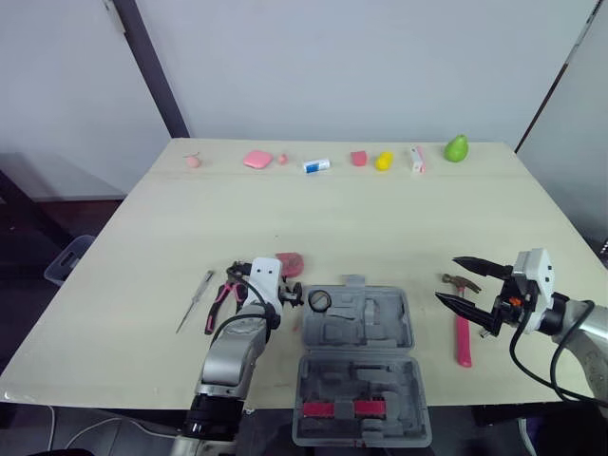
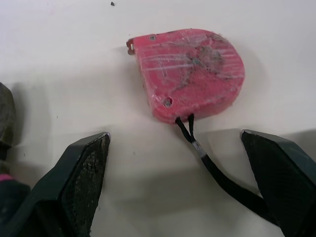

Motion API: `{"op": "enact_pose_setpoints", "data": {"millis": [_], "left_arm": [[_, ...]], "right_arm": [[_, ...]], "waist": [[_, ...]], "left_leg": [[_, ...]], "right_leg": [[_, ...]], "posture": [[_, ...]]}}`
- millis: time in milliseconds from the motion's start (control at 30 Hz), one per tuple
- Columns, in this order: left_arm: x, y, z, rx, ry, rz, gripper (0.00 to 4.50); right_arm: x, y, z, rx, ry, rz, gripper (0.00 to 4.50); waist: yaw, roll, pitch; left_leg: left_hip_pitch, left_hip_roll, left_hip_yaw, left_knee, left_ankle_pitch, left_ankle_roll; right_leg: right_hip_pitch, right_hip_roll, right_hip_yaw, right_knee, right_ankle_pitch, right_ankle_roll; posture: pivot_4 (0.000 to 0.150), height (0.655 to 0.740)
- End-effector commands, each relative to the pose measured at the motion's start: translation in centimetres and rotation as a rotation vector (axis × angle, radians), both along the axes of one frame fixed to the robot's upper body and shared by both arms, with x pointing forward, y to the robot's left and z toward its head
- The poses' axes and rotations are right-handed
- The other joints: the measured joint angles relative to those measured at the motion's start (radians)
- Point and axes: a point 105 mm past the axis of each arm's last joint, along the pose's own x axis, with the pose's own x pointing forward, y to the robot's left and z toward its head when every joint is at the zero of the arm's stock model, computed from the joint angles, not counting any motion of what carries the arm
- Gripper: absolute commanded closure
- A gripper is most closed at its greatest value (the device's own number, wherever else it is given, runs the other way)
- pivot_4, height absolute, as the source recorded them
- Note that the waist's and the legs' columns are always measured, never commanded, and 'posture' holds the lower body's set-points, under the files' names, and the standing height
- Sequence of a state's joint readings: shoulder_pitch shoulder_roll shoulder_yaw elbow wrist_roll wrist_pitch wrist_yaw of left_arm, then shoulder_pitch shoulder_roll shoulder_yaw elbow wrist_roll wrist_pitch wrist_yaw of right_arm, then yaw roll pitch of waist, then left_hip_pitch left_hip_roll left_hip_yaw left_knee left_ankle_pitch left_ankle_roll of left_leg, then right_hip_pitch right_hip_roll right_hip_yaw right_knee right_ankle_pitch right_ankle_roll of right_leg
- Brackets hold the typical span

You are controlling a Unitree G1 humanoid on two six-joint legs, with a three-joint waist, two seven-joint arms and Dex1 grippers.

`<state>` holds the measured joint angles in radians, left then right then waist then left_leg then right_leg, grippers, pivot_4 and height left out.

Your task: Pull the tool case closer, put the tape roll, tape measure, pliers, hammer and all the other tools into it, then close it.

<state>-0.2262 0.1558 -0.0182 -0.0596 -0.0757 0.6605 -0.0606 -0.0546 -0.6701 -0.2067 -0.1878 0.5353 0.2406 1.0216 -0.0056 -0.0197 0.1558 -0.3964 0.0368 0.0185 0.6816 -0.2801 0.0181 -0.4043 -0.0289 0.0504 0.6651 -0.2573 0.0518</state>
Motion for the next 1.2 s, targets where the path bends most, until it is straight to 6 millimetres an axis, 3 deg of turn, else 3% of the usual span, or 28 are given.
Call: {"op": "enact_pose_setpoints", "data": {"millis": [33,267,833,1200], "left_arm": [[-0.3,-0.4,0.1,0.005,-0.005,-0.011,0.78],[-0.1,0.4,-0.2,-0.025,0.006,0.028,4.07],[0.1,0.2,-0.3,-0.028,0.005,-0.018,4.07],[0.2,0.4,-0.8,-0.031,0.022,-0.033,4.07]], "right_arm": [[-0.2,0.4,1.0,-0.005,-0.034,0.024,0.00],[-0.5,0.0,0.8,-0.013,-0.025,0.011,0.00],[-0.5,-0.2,0.1,-0.018,-0.021,0.017,0.00],[-1.5,0.8,1.0,0.027,-0.024,0.113,0.00]], "waist": [[0.000,0.000,0.000],[0.000,0.000,0.000],[0.001,0.000,0.000],[0.002,0.001,-0.001]], "left_leg": [[0.000,0.000,0.000,0.000,0.000,0.000],[0.000,0.000,0.000,0.001,0.000,0.000],[0.000,0.000,-0.001,0.002,0.000,0.000],[0.001,0.000,-0.001,0.003,0.000,0.000]], "right_leg": [[0.000,0.000,0.000,0.000,0.000,0.000],[0.001,0.000,0.000,0.000,0.000,0.000],[0.001,0.000,-0.001,0.000,0.000,0.000],[0.002,0.000,-0.001,0.000,0.000,0.001]], "posture": [[0.150,0.7400],[0.150,0.7400],[0.150,0.7400],[0.150,0.7400]]}}
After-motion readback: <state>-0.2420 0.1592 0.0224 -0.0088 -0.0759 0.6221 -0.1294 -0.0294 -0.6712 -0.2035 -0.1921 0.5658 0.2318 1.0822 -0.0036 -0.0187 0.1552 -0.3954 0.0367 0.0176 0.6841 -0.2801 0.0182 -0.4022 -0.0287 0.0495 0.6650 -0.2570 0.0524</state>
